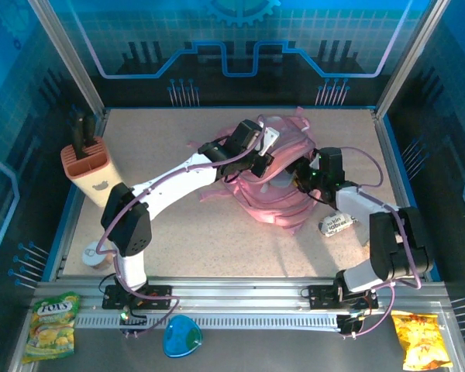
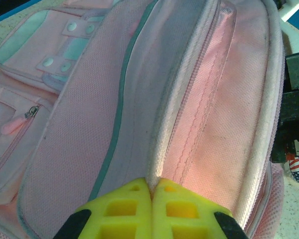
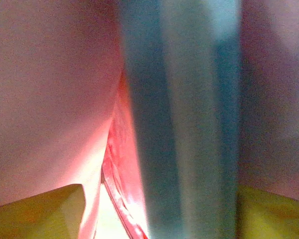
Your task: Pack the student bag
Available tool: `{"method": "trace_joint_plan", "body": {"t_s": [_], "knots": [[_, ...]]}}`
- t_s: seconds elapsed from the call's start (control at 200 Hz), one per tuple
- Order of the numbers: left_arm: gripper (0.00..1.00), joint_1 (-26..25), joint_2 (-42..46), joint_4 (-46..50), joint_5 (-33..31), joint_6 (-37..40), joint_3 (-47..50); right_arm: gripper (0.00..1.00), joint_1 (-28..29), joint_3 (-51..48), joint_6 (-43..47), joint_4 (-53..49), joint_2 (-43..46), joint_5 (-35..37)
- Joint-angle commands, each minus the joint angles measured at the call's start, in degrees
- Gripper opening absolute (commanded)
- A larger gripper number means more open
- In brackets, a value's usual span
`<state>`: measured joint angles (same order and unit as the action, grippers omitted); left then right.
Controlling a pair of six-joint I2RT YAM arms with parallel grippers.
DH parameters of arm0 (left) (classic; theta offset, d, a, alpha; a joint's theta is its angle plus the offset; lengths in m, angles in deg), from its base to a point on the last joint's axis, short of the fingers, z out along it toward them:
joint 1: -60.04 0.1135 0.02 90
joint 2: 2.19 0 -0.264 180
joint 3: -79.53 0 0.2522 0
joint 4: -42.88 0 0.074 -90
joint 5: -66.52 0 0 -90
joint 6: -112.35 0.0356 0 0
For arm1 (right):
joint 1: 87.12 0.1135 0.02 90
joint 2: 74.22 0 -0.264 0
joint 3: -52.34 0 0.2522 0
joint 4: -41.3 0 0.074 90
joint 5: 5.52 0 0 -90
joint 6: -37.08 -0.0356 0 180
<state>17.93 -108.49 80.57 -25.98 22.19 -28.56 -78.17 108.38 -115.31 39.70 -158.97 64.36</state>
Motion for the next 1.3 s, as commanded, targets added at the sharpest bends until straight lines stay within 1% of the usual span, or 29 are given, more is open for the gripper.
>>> {"method": "trace_joint_plan", "body": {"t_s": [0.0,0.12,0.21,0.275,0.345,0.485,0.61,0.735,0.805,0.855,0.94,1.096,1.296], "knots": [[0.0,0.04,3.9,-4.61,2.32,-1.9,0.07,0.8,0.39,-1.72,1.92,-4.74,5.34,4.14],[0.0,0.16,3.6,-4.91,2.44,-2.2,0.04,0.81,0.26,-3.24,5.1,-12.51,10.91,7.75],[0.0,0.2,3.42,-4.98,2.65,-2.3,0.11,0.77,0.14,-4.12,6.51,-15.49,13.02,9.56],[0.0,0.19,3.36,-5.1,2.79,-2.43,0.15,0.73,0.11,-4.49,6.79,-15.56,13.12,9.79],[0.0,0.25,3.3,-5.24,2.92,-2.56,0.22,0.66,0.25,-4.24,6.93,-14.71,11.55,9.39],[0.0,0.29,3.34,-4.94,3.13,-2.73,0.11,0.58,1.01,-2.2,7.43,-12.71,7.02,8.99],[0.0,0.35,3.43,-4.6,3.19,-2.95,0.2,0.48,2.18,0.3,7.56,-10.38,2.71,8.28],[0.0,0.36,3.42,-4.65,3.57,-3.38,0.13,0.38,3.11,1.17,5.27,-2.9,-0.9,6.3],[0.0,0.41,3.43,-4.76,3.78,-3.67,-0.01,0.35,3.57,2.03,3.66,0.37,-3.26,5.62],[0.0,0.52,3.42,-4.87,3.92,-3.87,-0.16,0.34,4.07,2.36,1.99,2.89,-5.06,5.08],[0.0,0.51,3.35,-5.01,4.05,-4.15,-0.25,0.32,5.16,2.43,-1.58,11.0,-8.64,3.96],[0.0,0.62,3.08,-5.12,4.6,-5.04,-0.51,0.28,7.11,2.68,-7.25,22.67,-14.87,4.75],[0.0,0.7,3.09,-5.11,5.05,-5.5,-0.86,0.23,7.79,4.73,-10.84,29.02,-20.38,5.54]]}}
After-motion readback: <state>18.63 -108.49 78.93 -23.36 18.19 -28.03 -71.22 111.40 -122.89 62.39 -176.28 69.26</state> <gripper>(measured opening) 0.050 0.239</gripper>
